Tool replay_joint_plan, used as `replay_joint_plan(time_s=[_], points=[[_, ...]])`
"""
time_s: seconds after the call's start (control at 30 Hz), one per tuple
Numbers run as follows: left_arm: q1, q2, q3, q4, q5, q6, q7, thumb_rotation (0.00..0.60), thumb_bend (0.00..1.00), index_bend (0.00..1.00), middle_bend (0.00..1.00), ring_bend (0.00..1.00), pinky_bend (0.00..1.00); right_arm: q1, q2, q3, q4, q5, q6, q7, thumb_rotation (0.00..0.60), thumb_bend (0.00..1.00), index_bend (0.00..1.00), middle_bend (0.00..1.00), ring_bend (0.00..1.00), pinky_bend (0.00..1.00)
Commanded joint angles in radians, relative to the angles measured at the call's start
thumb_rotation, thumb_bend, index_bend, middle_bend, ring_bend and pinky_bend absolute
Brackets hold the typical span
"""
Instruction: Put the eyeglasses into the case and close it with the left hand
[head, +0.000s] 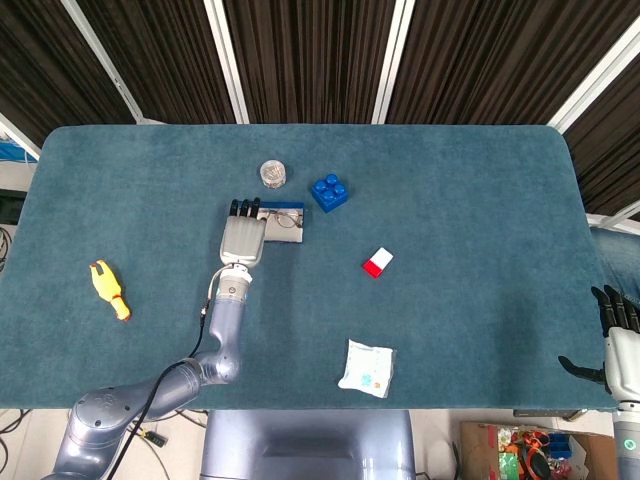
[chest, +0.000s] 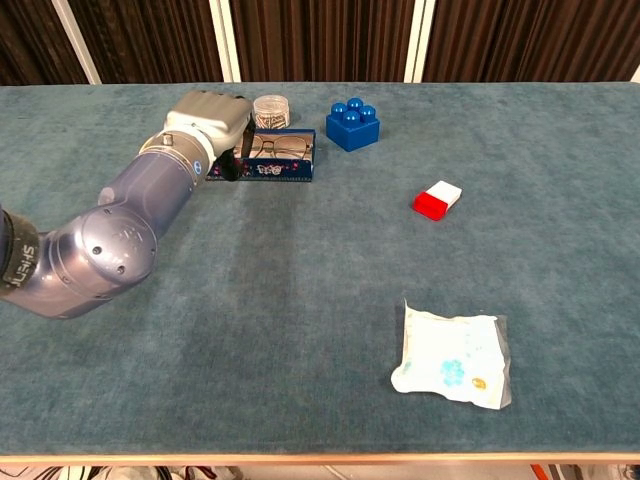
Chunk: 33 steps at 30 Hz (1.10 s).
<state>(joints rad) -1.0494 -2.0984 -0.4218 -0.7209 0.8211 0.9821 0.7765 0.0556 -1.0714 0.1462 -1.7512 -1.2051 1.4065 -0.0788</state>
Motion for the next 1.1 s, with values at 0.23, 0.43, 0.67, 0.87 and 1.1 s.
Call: replay_joint_plan(time_s=[0.23, 0.43, 0.67, 0.87, 1.1], points=[[0.002, -0.004, 0.0, 0.012, 0.001, 0.001, 0.018, 0.6, 0.39, 0.57, 0.1, 0.08, 0.1, 0.0, 0.001, 0.001, -0.001, 0.003, -0.001, 0.001, 0.6, 0.12, 0.08, 0.0, 0.09, 0.22], [0.021, 0.018, 0.002, -0.037, 0.004, 0.023, 0.03, 0.6, 0.47, 0.58, 0.1, 0.08, 0.1, 0.0, 0.002, 0.0, -0.003, 0.003, -0.002, 0.004, 0.6, 0.12, 0.08, 0.0, 0.09, 0.22], [0.114, 0.133, 0.004, -0.318, -0.081, 0.114, 0.154, 0.6, 0.47, 0.58, 0.1, 0.08, 0.1, 0.001, 0.004, 0.0, -0.005, 0.003, -0.004, 0.007, 0.6, 0.12, 0.08, 0.0, 0.09, 0.22], [0.155, 0.202, 0.023, -0.478, -0.126, 0.172, 0.227, 0.6, 0.47, 0.58, 0.09, 0.08, 0.1, 0.001, 0.006, -0.002, -0.007, 0.004, -0.005, 0.006, 0.6, 0.12, 0.08, 0.0, 0.09, 0.22], [0.171, 0.25, 0.048, -0.605, -0.149, 0.209, 0.277, 0.6, 0.47, 0.58, 0.09, 0.08, 0.09, 0.0, 0.005, -0.001, -0.007, 0.005, -0.004, 0.004, 0.6, 0.12, 0.08, 0.0, 0.09, 0.22]])
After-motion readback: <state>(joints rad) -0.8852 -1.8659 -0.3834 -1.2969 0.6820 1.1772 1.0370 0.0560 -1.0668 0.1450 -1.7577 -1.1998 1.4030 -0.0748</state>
